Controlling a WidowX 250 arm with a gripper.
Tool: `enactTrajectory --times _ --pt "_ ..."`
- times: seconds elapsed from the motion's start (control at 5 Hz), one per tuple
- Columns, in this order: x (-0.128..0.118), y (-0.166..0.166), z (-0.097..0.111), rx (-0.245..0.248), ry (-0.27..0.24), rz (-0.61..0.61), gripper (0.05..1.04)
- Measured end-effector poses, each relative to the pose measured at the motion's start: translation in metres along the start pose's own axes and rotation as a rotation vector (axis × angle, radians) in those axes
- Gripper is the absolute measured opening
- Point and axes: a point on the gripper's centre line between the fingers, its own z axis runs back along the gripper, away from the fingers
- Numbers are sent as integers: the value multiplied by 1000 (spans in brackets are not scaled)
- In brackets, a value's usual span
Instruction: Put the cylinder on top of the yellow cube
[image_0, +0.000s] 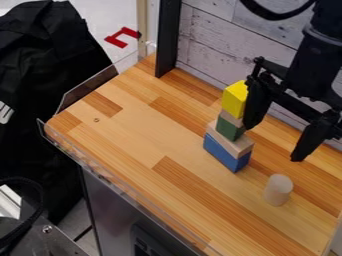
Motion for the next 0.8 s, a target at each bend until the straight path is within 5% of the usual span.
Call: enactTrajectory --times 0.2,0.4,0.8 --pt "-1 0 -12 4 37 2 999" --pt "2 -9 -23 -63 7 -2 999" --pt "4 -13 -28 -91 -15 53 999"
